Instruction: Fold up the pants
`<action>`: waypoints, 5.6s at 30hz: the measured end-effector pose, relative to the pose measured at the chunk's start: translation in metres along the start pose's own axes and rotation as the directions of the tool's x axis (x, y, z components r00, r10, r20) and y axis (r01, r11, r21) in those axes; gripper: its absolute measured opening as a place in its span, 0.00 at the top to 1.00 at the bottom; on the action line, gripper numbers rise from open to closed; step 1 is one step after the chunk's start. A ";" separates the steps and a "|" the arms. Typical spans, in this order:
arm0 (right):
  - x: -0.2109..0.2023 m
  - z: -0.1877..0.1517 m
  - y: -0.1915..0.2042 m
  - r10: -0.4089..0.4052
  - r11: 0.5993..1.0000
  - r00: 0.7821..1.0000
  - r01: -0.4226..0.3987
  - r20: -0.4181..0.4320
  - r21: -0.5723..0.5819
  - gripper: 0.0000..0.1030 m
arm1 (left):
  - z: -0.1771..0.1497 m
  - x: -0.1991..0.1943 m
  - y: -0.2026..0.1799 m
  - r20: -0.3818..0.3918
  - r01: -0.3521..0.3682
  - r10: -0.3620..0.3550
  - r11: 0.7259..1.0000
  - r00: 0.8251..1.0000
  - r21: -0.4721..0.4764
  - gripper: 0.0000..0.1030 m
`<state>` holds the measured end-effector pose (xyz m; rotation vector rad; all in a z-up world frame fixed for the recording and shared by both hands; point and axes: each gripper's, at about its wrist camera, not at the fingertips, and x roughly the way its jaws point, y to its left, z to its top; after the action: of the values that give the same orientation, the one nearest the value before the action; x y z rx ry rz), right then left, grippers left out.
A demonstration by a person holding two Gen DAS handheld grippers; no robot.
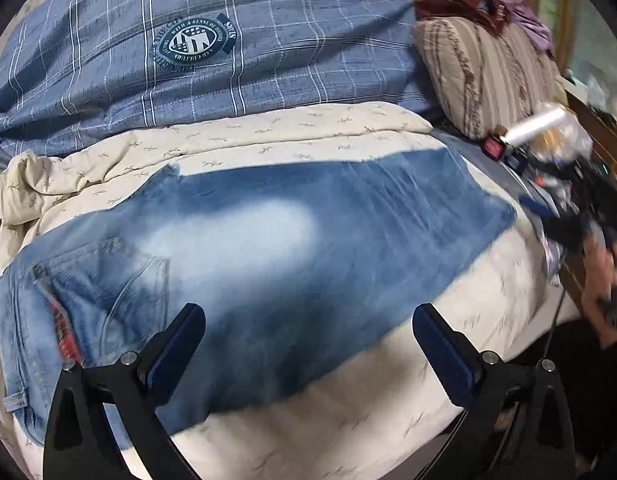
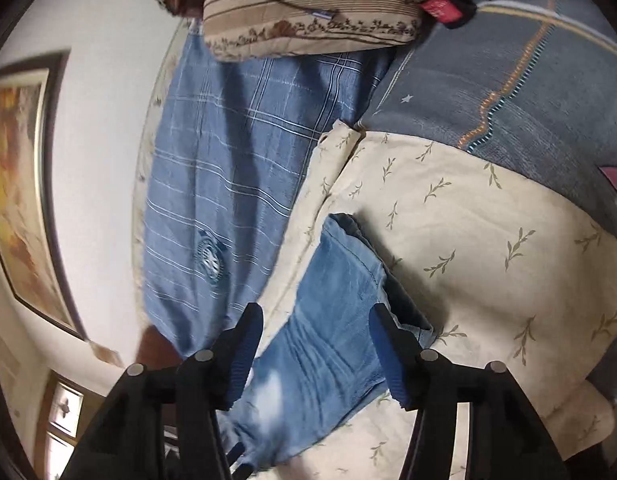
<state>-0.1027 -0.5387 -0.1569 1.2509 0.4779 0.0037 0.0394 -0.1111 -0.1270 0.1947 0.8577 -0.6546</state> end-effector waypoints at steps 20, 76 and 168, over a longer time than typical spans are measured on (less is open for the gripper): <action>0.010 -0.012 -0.033 -0.021 0.993 0.989 0.038 -0.149 0.114 0.43 | 0.118 0.119 -0.106 -0.169 -0.095 0.100 0.995 0.980 0.041 0.00; 0.055 -0.014 -0.009 -0.248 0.968 0.965 0.242 -0.089 -0.071 0.49 | 0.063 0.128 -0.095 -0.279 -0.209 0.240 0.968 0.930 0.137 0.00; 0.124 -0.133 0.108 -0.296 0.731 0.940 0.107 -0.172 -0.674 0.63 | 0.044 0.094 0.035 -0.200 -0.363 0.330 0.918 0.922 -0.158 0.05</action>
<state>-0.0099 -0.3505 -0.1324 0.4862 0.7720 0.1483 0.1334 -0.1450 -0.1723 0.2244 1.0146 -0.2198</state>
